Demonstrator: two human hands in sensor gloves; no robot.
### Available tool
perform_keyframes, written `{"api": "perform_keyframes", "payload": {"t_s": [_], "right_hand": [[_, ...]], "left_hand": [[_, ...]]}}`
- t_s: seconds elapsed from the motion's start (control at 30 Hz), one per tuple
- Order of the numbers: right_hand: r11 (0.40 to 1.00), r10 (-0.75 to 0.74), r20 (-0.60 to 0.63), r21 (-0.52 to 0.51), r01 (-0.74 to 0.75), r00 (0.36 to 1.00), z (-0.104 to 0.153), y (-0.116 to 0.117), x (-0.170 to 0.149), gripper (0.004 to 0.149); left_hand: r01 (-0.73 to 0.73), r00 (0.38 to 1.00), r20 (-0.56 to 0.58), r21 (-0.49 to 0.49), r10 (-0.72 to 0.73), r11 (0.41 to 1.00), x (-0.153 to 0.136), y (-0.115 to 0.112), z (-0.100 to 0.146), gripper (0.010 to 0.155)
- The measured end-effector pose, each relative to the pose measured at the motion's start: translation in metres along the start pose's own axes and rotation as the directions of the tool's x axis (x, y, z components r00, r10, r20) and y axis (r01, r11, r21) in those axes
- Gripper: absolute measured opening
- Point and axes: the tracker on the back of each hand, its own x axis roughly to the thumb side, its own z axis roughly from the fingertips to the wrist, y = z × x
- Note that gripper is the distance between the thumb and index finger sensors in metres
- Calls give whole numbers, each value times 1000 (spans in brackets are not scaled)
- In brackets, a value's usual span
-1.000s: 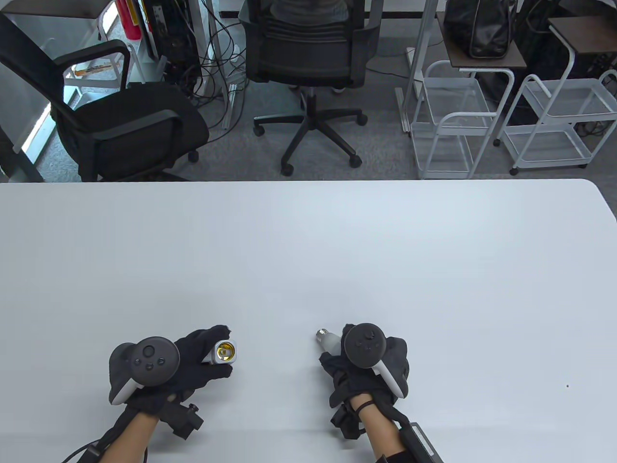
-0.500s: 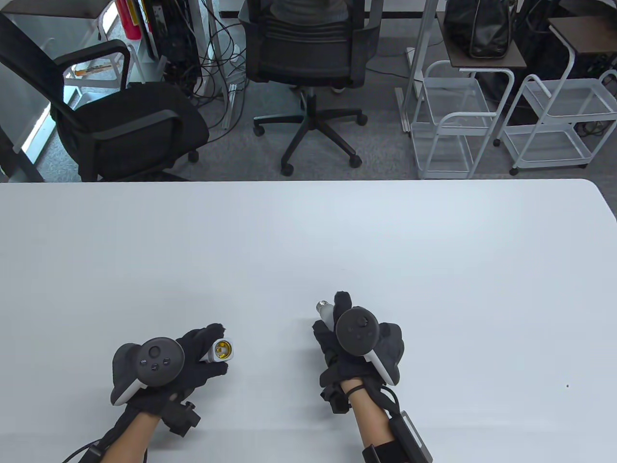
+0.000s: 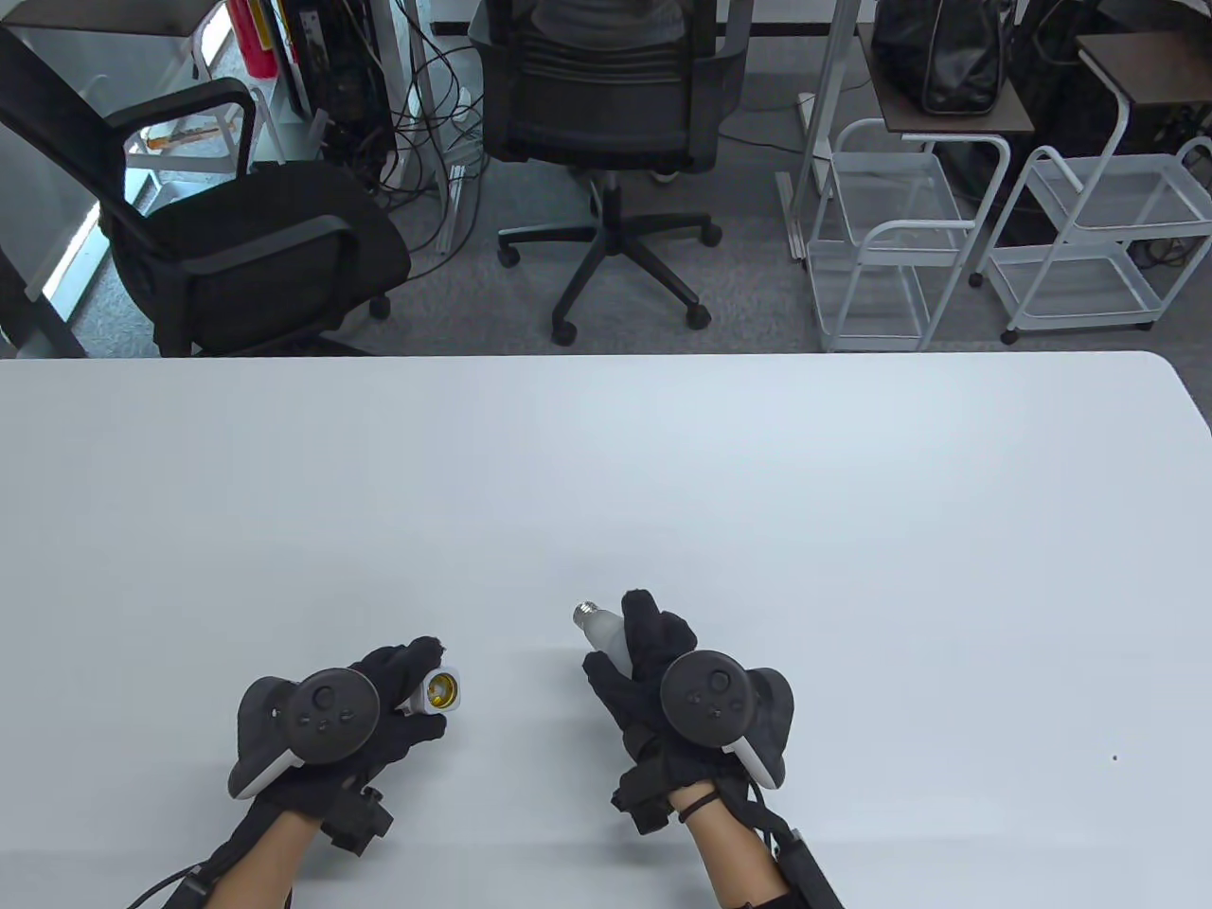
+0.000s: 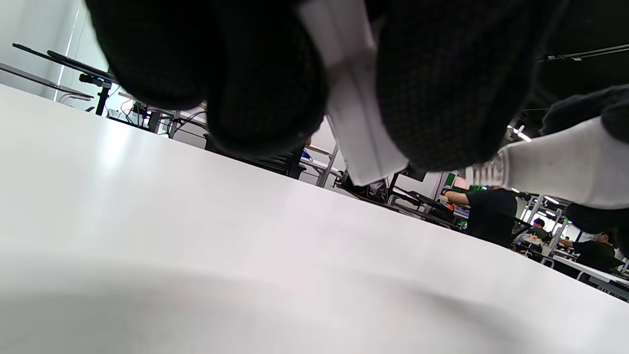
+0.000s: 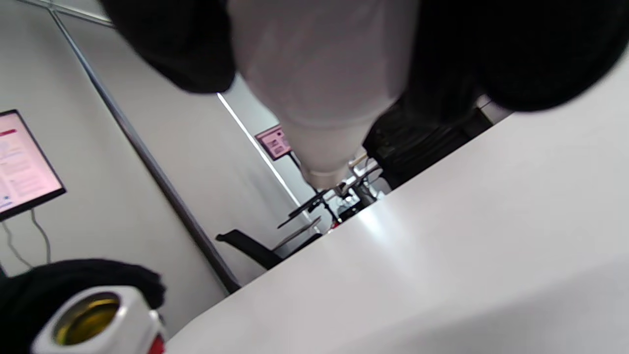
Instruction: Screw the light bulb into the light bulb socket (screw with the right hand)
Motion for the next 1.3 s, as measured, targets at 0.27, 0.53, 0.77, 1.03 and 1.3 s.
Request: {"api": "perform_keyframes", "payload": {"t_s": [0.27,0.53,0.77,1.03,1.3], "right_hand": [[941,-276,152,245,234,949,0,20,15,62],[926,-260,215,333,179,941,3,36,28,62],[895,-264,227,419,150,938,4,44,32,65],[911,-213,255,400,98,943,5,47,35,69],[927,-172,290,372,55,941,6,46,38,68]], "left_hand": [[24,1000,-20,1,-24,1000,1,-5,-1,72],[27,999,18,20,-27,999,8,-6,1,71],[129,987,87,56,-134,990,25,-5,3,70],[153,983,99,36,-156,988,27,-8,3,69],[228,966,113,58,-234,972,33,-10,4,68]]}}
